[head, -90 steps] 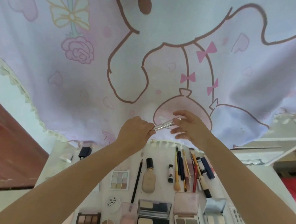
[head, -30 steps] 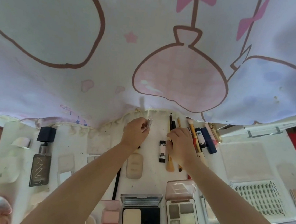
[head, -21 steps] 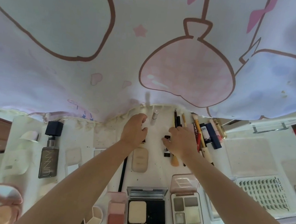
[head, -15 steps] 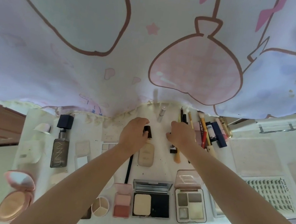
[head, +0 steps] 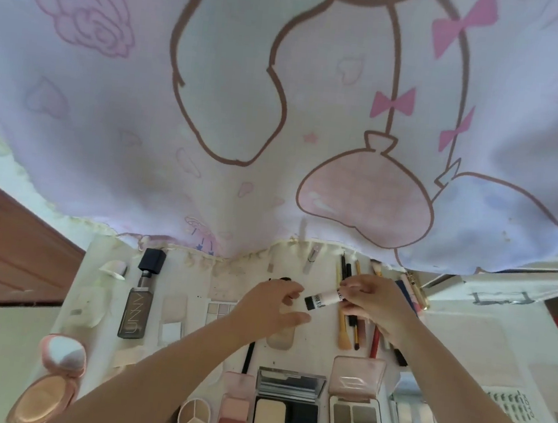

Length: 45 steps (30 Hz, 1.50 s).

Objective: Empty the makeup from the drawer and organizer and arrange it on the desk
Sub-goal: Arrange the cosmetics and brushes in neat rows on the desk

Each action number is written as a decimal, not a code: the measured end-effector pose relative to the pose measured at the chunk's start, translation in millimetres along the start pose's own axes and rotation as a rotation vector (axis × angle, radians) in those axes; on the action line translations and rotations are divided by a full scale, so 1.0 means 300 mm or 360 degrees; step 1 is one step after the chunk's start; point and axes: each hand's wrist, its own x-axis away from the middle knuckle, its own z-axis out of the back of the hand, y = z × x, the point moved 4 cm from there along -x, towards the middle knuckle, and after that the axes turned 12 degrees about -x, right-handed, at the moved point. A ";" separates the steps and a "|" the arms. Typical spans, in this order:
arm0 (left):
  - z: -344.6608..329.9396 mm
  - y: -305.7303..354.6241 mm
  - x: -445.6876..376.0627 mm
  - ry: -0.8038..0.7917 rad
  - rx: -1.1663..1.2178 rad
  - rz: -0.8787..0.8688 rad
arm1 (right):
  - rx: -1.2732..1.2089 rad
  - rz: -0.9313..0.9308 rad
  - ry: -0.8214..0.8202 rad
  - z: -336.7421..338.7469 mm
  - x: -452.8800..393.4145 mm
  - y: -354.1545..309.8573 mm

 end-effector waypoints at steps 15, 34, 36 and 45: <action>0.252 0.082 0.138 0.0620 0.1297 0.0032 | -0.0495 0.0351 -0.0332 -0.147 0.176 -0.179; 0.233 0.040 0.137 0.0097 0.0615 0.0210 | 0.0228 0.0252 -0.0185 -0.148 0.154 -0.178; 0.249 0.065 0.147 0.0209 0.0581 0.0093 | 0.0294 0.0183 -0.0253 -0.170 0.164 -0.178; 0.275 0.133 0.176 0.0639 0.0731 -0.0171 | 0.0020 0.0435 -0.0158 -0.176 0.197 -0.194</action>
